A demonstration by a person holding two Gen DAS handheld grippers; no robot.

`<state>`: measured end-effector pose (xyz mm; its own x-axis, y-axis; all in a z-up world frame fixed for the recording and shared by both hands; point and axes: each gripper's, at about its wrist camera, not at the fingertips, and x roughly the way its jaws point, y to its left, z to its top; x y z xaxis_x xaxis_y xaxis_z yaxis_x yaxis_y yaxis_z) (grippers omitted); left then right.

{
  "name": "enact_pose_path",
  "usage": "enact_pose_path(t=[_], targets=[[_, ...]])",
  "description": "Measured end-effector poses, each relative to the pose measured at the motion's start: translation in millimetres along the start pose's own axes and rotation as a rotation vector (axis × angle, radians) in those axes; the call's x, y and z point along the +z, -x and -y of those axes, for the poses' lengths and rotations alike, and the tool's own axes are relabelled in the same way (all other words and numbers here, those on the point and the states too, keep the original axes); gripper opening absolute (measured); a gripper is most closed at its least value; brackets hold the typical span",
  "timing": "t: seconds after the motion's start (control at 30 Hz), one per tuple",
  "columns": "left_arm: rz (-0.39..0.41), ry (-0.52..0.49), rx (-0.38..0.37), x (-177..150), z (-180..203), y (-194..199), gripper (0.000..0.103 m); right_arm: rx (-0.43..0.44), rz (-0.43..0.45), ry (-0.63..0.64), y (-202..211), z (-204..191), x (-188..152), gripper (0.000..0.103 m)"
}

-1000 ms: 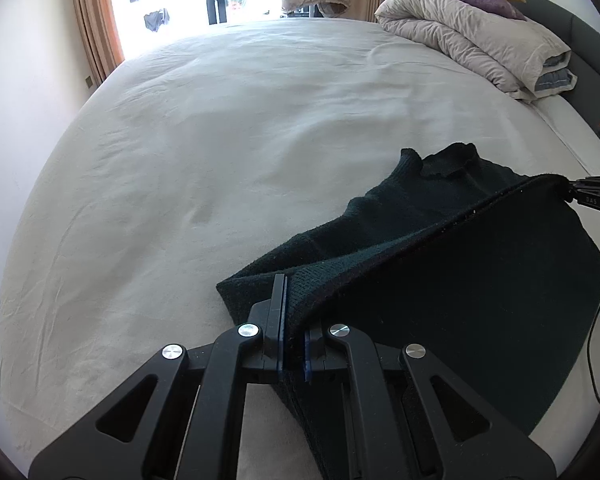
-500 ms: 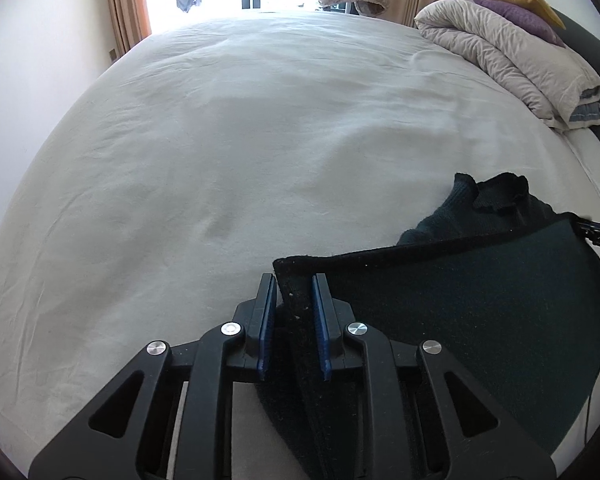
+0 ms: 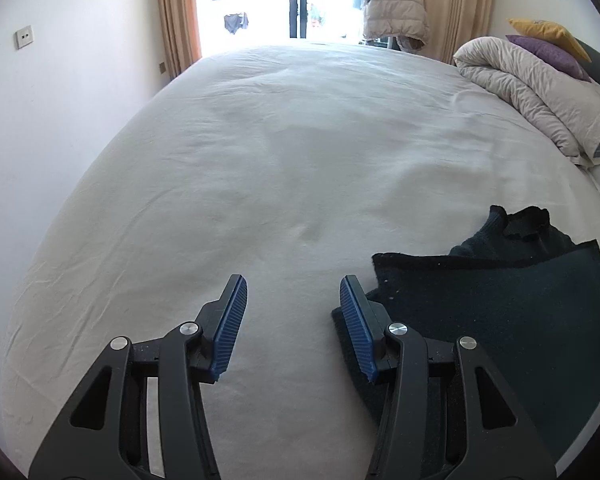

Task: Fold small clothes
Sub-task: 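Open both grippers and release the folded hem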

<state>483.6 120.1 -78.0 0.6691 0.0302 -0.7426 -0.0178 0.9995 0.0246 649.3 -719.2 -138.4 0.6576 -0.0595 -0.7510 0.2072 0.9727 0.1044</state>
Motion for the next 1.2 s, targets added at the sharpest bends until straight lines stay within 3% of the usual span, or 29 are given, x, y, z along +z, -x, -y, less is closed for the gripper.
enact_pose_path(t=[0.1, 0.17, 0.23, 0.33, 0.47, 0.6, 0.77, 0.87, 1.0, 1.13, 1.2], targets=[[0.093, -0.015, -0.049, -4.3, 10.4, 33.0, 0.047, 0.031, 0.028, 0.059, 13.6, -18.4, -15.4, 0.081], [0.132, -0.069, -0.124, -5.7, 34.6, 50.8, 0.047, 0.071, 0.046, 0.103, 22.3, -34.2, -26.4, 0.081], [0.127, -0.175, -0.138, -8.6, 70.0, 55.2, 0.048, 0.120, 0.047, 0.144, 27.0, -51.9, -36.2, 0.078], [0.046, -0.305, -0.064, -19.1, 107.9, 32.5, 0.048, 0.145, 0.038, 0.201, 28.8, -76.7, -50.7, 0.077], [-0.087, -0.216, -0.009, -36.6, 84.2, -10.5, 0.048, 0.175, -0.001, 0.185, 22.4, -85.1, -61.5, 0.077], [-0.050, -0.262, 0.044, -54.4, 73.5, -5.6, 0.048, 0.182, -0.006, 0.091, 16.6, -65.5, -65.7, 0.077], [-0.027, -0.274, 0.095, -71.9, 72.6, -0.4, 0.048, 0.135, 0.022, -0.253, 16.3, 2.7, -73.6, 0.077], [-0.029, -0.257, 0.100, -74.7, 71.8, 1.8, 0.048, 0.094, 0.026, -0.348, 17.5, 34.9, -82.4, 0.077], [-0.032, -0.245, 0.108, -78.5, 72.4, 0.2, 0.048, 0.145, 0.014, -0.316, 17.7, 42.9, -83.6, 0.077], [-0.036, -0.221, 0.114, -80.3, 69.6, 2.4, 0.048, 0.187, -0.016, -0.194, 8.1, 17.9, -76.3, 0.076], [-0.038, -0.209, 0.113, -83.0, 68.2, 3.8, 0.048, 0.187, -0.042, -0.132, 0.0, 2.2, -75.2, 0.067]])
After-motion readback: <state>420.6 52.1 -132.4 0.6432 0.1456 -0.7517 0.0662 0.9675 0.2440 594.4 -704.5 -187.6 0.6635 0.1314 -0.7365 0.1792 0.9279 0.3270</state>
